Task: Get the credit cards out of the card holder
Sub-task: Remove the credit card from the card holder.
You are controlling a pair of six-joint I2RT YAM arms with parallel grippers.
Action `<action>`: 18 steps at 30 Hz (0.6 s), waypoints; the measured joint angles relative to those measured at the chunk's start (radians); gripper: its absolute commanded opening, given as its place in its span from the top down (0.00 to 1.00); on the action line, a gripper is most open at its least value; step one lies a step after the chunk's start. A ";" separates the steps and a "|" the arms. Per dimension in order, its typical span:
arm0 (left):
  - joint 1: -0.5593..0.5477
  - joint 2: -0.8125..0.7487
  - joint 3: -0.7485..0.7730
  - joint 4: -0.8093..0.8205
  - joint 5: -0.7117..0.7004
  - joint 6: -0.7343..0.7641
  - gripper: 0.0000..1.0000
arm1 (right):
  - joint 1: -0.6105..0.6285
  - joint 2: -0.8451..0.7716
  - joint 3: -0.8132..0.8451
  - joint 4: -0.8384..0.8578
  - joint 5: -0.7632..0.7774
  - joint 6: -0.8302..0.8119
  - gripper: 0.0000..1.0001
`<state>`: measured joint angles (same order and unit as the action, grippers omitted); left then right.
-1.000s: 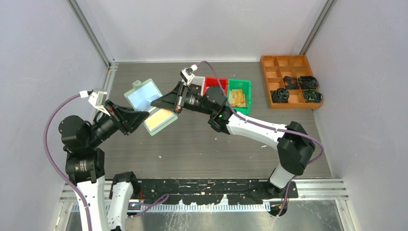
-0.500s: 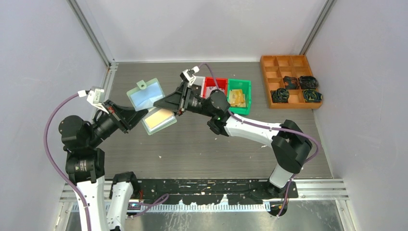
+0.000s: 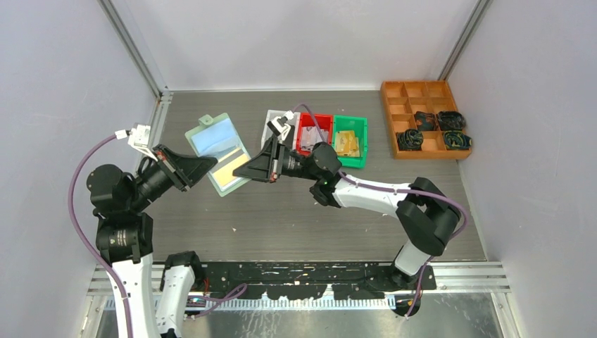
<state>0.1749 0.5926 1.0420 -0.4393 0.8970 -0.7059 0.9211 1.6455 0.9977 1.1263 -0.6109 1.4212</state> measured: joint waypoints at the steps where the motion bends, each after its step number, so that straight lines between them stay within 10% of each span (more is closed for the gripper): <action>1: 0.000 0.001 0.000 0.000 0.000 -0.011 0.96 | 0.000 -0.008 0.000 -0.008 0.000 -0.015 0.90; 11: 0.000 0.006 0.000 0.054 0.019 -0.152 0.69 | 0.013 -0.174 -0.033 -0.241 0.019 -0.337 0.97; 18: 0.002 0.016 -0.002 0.114 0.019 -0.231 0.85 | 0.039 -0.199 -0.029 -0.336 0.014 -0.457 0.97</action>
<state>0.1768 0.6086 1.0401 -0.3248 0.9165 -0.9367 0.9600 1.4464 0.9684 0.7902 -0.5968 0.9646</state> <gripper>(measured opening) 0.258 0.201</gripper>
